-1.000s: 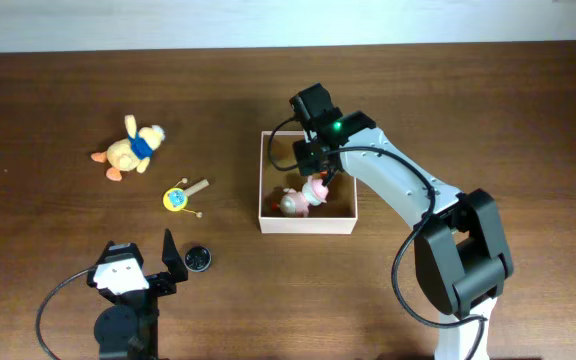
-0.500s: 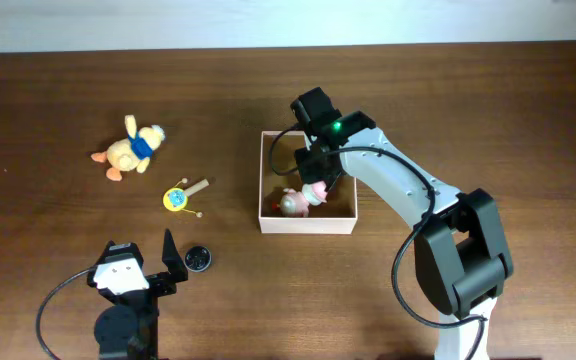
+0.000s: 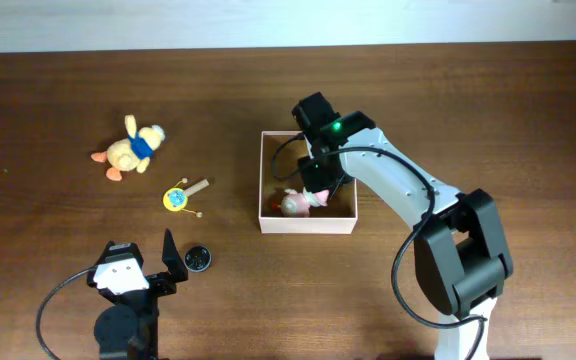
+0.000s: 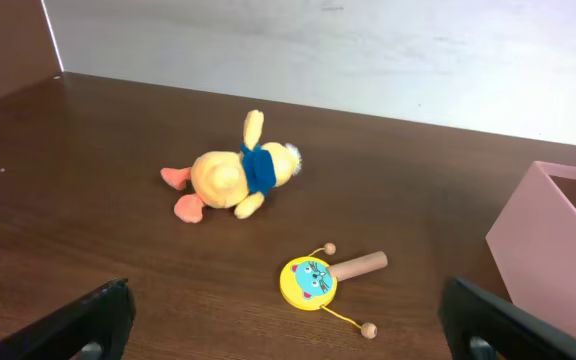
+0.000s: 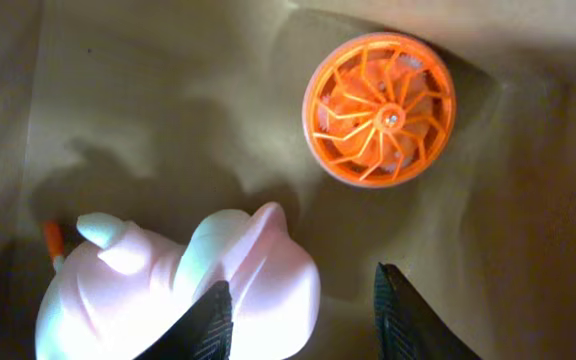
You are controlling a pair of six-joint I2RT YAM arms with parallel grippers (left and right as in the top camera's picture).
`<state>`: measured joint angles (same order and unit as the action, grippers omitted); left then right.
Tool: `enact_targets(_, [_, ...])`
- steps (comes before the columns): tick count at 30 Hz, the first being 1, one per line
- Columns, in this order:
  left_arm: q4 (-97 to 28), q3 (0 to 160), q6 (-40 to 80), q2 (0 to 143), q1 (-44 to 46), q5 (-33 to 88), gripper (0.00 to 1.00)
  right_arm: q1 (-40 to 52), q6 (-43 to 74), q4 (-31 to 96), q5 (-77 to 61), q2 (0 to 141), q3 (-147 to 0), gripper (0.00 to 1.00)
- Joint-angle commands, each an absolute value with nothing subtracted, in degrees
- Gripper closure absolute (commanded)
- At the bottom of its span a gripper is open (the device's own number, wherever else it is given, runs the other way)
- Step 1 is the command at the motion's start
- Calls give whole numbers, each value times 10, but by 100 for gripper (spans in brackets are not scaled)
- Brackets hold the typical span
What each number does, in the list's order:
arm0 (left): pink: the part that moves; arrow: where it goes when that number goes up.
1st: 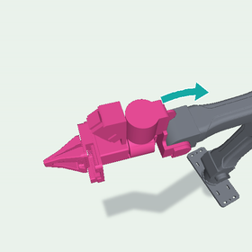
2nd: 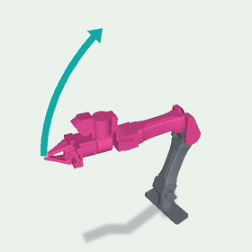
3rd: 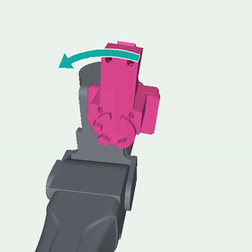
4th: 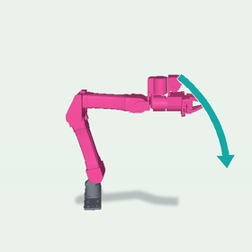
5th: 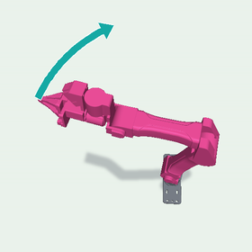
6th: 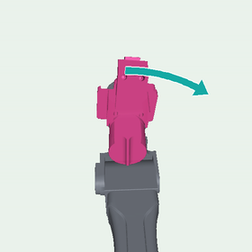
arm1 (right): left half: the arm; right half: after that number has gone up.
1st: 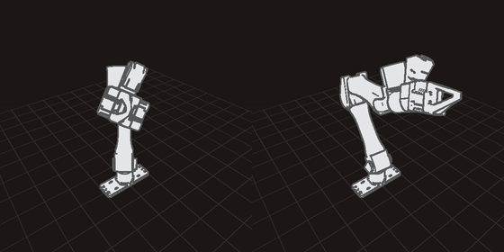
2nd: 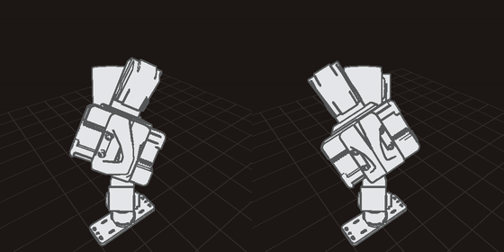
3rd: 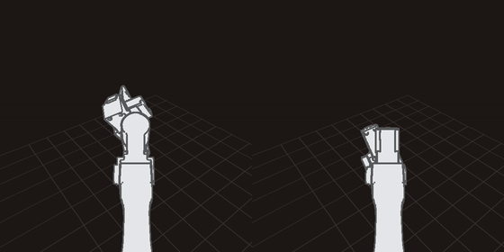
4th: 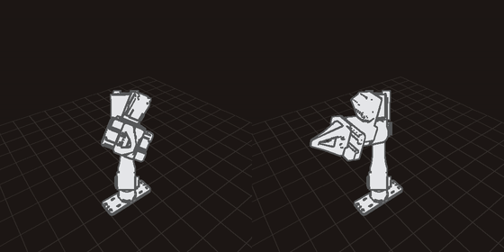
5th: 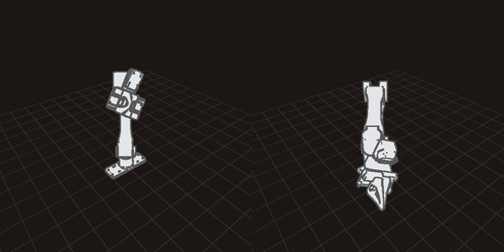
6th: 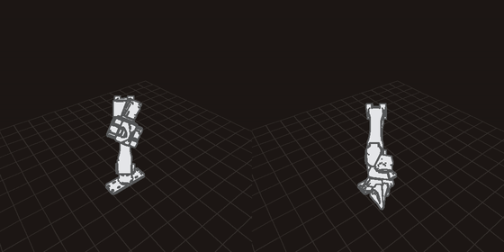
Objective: Pack container
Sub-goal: 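Release the plush toy in the box and adjust it with the right gripper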
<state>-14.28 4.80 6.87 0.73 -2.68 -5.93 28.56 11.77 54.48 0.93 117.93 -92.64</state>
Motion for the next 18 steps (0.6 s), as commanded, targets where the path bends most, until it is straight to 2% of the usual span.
enact_targets(1, [-141,44,60,3,-29,-52,1,300,118,556,2,1185,-920,64])
enact_targets(18, [-141,44,60,3,-29,-52,1,341,118,595,2,1185,-920,68])
